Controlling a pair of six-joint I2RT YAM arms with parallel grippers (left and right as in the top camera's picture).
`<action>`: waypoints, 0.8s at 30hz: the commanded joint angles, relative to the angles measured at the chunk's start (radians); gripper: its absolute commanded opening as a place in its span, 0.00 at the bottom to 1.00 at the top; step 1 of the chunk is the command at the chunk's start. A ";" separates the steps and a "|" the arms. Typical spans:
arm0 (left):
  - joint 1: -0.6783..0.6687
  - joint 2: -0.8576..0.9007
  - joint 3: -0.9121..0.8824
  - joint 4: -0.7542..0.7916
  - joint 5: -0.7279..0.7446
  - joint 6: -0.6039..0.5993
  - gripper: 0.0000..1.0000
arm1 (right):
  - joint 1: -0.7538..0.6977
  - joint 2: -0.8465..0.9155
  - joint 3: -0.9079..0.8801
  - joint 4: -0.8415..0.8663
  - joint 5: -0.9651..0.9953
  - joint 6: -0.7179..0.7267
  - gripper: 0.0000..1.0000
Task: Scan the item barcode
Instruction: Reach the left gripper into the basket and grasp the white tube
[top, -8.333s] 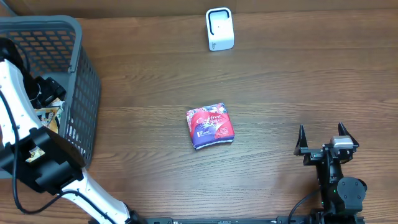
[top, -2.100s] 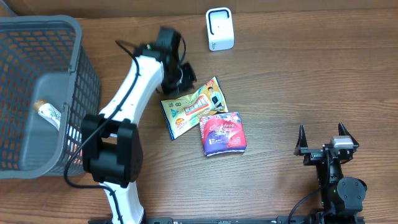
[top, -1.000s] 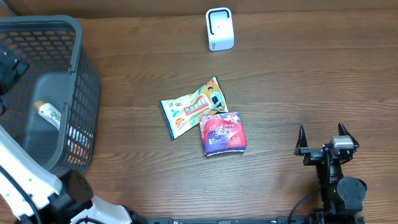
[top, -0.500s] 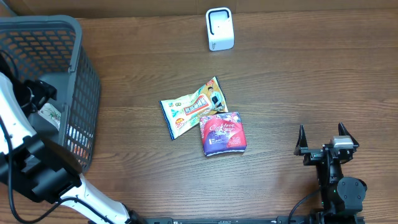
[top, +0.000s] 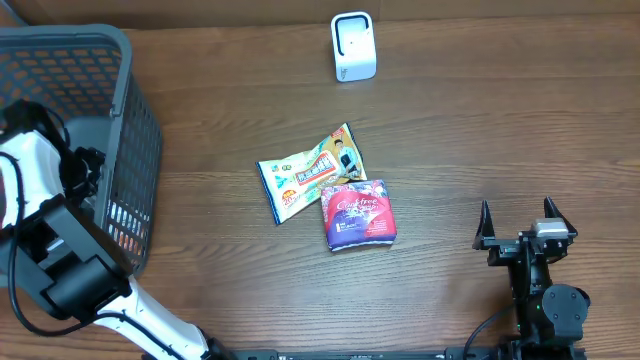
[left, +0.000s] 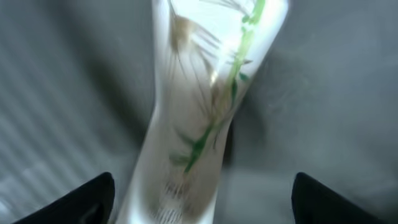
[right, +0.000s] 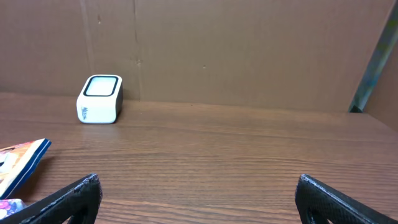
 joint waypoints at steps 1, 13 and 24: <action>-0.002 0.004 -0.087 0.079 -0.014 -0.007 0.68 | 0.005 -0.008 -0.010 0.006 0.007 -0.001 1.00; -0.002 -0.005 -0.030 0.039 -0.014 0.027 0.04 | 0.005 -0.008 -0.010 0.006 0.007 -0.001 1.00; -0.009 -0.099 0.517 -0.302 0.073 0.073 0.04 | 0.005 -0.008 -0.010 0.006 0.007 -0.001 1.00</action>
